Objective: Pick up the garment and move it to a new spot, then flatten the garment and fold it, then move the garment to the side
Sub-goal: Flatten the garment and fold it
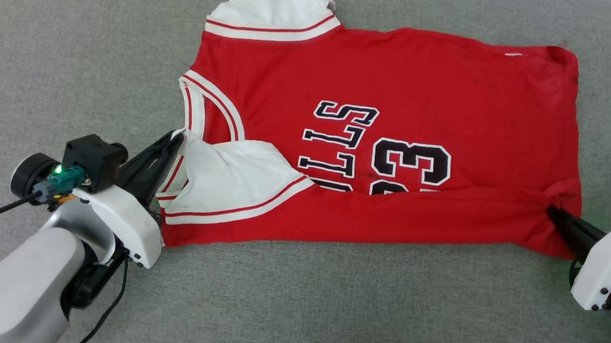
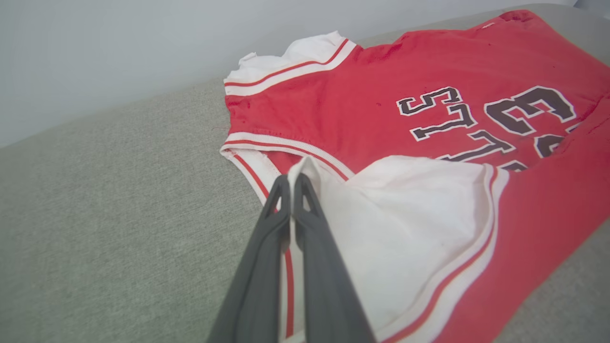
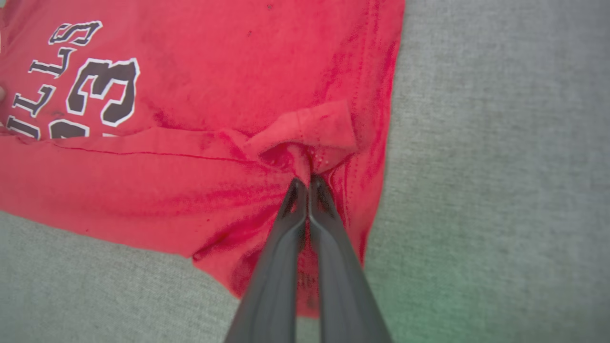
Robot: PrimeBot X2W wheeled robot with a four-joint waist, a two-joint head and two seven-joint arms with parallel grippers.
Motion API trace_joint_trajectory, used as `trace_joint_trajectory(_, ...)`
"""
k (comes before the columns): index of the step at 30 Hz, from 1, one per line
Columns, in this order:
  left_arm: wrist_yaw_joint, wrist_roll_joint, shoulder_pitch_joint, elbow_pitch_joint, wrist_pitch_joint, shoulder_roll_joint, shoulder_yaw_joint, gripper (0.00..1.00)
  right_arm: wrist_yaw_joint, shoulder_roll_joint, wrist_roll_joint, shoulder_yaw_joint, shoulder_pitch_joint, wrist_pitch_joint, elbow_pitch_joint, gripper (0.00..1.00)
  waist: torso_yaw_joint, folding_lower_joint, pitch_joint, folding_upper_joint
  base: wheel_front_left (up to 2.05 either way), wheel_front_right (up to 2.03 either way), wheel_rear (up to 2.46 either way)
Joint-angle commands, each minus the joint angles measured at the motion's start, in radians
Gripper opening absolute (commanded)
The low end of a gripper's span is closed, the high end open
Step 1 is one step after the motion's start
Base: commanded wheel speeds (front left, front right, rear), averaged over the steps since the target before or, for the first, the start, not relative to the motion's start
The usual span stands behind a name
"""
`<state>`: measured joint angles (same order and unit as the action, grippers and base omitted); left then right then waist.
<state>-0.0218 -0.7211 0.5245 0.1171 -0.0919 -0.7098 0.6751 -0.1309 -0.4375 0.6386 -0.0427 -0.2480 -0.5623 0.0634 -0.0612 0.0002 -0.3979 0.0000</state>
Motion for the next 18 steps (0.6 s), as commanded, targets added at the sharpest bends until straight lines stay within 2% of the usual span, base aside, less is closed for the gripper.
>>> trace_joint_trajectory(1, -0.003, 0.013, 0.015, 0.029, -0.009, 0.012, 0.008, 1.0, 0.0, 0.005, -0.019, -0.004, -0.014, 0.018, 0.015, 1.0, 0.001, -0.0002, 0.01, 0.0, 0.0, 0.0, 0.0)
trace_joint_trajectory(8, -0.022, -0.022, -0.028, 0.102, -0.01, 0.055, 0.016, 1.0, 0.0, 0.016, -0.03, -0.017, -0.002, 0.052, 0.052, 1.0, 0.002, -0.0002, 0.089, 0.0, 0.0, 0.0, 0.0)
trace_joint_trajectory(12, -0.054, -0.046, -0.076, 0.087, -0.018, 0.068, 0.01, 1.0, 0.0, -0.003, -0.056, -0.035, 0.036, 0.073, 0.048, 1.0, -0.002, -0.0002, 0.141, 0.0, 0.0, 0.0, 0.0)
trace_joint_trajectory(18, -0.113, -0.072, -0.174, 0.031, 0.027, 0.055, 0.025, 1.0, 0.0, 0.017, -0.1, -0.022, 0.105, 0.069, 0.009, 1.0, -0.001, -0.0002, 0.191, 0.0, 0.0, 0.0, 0.0)
